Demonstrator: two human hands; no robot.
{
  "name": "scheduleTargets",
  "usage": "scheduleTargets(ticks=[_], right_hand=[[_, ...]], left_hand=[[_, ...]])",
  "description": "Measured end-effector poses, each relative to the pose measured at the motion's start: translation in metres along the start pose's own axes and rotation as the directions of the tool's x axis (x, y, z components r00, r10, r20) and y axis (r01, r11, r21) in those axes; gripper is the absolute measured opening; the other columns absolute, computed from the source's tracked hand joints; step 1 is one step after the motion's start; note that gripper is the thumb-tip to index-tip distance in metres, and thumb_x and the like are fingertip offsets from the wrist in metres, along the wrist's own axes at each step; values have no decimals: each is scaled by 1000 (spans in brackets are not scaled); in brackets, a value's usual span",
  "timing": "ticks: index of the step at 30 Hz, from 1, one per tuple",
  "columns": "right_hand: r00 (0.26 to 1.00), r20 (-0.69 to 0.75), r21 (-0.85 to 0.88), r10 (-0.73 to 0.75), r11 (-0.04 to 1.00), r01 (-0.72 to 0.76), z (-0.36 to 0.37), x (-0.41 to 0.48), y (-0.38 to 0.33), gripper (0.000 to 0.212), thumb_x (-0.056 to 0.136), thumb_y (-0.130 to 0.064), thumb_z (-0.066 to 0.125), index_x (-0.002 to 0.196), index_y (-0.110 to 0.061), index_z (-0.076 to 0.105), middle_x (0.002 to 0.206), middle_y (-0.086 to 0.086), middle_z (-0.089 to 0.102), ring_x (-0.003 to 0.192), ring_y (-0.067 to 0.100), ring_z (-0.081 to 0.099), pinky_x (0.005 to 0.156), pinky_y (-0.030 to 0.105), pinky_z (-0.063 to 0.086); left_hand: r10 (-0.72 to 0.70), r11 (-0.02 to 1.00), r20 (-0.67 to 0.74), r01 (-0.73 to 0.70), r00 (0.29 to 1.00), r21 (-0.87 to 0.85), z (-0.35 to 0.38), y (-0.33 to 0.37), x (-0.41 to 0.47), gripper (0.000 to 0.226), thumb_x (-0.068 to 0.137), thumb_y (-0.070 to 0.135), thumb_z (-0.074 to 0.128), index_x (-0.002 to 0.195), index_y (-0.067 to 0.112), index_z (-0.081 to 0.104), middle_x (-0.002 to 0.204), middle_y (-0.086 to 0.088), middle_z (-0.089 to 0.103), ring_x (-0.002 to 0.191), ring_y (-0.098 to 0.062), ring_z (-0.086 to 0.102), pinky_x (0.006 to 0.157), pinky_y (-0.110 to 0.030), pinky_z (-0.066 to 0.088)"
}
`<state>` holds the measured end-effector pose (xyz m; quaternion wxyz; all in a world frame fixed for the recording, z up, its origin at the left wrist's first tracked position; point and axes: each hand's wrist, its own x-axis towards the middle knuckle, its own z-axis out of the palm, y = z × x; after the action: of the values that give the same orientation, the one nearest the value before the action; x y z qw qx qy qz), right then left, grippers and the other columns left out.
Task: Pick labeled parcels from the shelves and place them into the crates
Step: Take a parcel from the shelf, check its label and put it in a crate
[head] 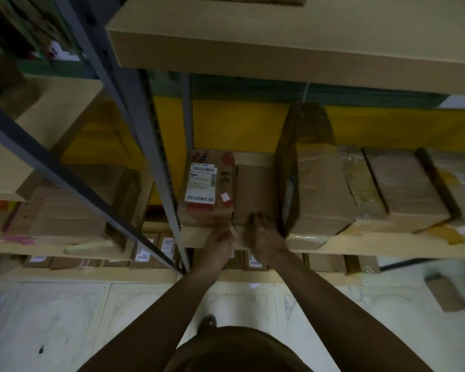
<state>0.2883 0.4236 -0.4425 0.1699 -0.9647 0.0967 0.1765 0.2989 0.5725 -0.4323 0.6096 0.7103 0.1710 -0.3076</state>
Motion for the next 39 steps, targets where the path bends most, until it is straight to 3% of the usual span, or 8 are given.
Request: scheduleTargets(ticks=[3,9,16,21,27,30,34,39], right_hand=[[998,24,-102,-53,993,55,14,-18,9,90,85,-15,68,160,-8,18,167,13,14,152,35,14,119,41,32],[988,-118,-155,-102,984,83,40,-48,13,78,65,-15,80,139,-12,56,138,14,56,124,39,52,97,46,52],[959,-177,-140,-222,970,199,35,-71,25,77,70,-12,73,143,-19,47,138,15,50,129,38,45,94,47,51],[914,-282,-198,-293,950,243,22,-85,30,88,60,-24,87,139,-24,48,126,12,52,112,34,51,85,46,53],[791,-465,-128,-397,914,384,-27,-99,22,70,63,1,79,129,-17,62,110,7,67,95,30,62,77,39,55],[763,-510,-25,-397,893,449,-66,-102,14,56,84,-6,71,137,-15,55,115,9,68,99,28,61,79,39,55],[793,-497,126,-353,875,468,-106,-105,7,50,93,-17,65,141,-15,53,122,10,66,104,27,63,81,35,52],[799,-512,194,-316,863,466,-130,-111,3,48,95,-20,65,141,-16,53,122,7,67,104,24,64,84,39,54]], left_hand=[[-38,999,-66,37,997,-14,3,-5,5,17,95,19,50,102,23,66,94,-6,63,87,-25,58,87,-37,49],[-108,982,-95,91,990,-164,11,-16,-2,13,97,22,58,109,22,62,95,-6,69,88,-25,65,81,-39,54],[6,998,-134,-13,991,-56,27,-31,-20,11,94,19,68,84,20,65,83,-9,70,75,-23,63,77,-41,55],[-61,987,-96,45,994,-153,21,-35,-37,16,100,30,57,106,19,67,94,-5,71,75,-19,62,62,-29,42],[-53,941,-112,12,992,-338,7,-26,-48,38,100,45,48,114,13,64,80,-3,69,66,-17,64,62,-29,42],[26,950,-123,-63,992,-306,2,-16,-46,35,99,22,55,133,30,53,113,-6,68,98,-22,68,77,-35,49],[39,943,20,-30,999,-331,7,-5,-48,53,95,27,58,146,32,43,135,-23,57,128,-48,52,97,-49,49],[89,882,48,-56,995,-468,7,-2,-54,50,100,15,54,148,20,40,125,-33,57,88,-53,61,90,-53,58]])
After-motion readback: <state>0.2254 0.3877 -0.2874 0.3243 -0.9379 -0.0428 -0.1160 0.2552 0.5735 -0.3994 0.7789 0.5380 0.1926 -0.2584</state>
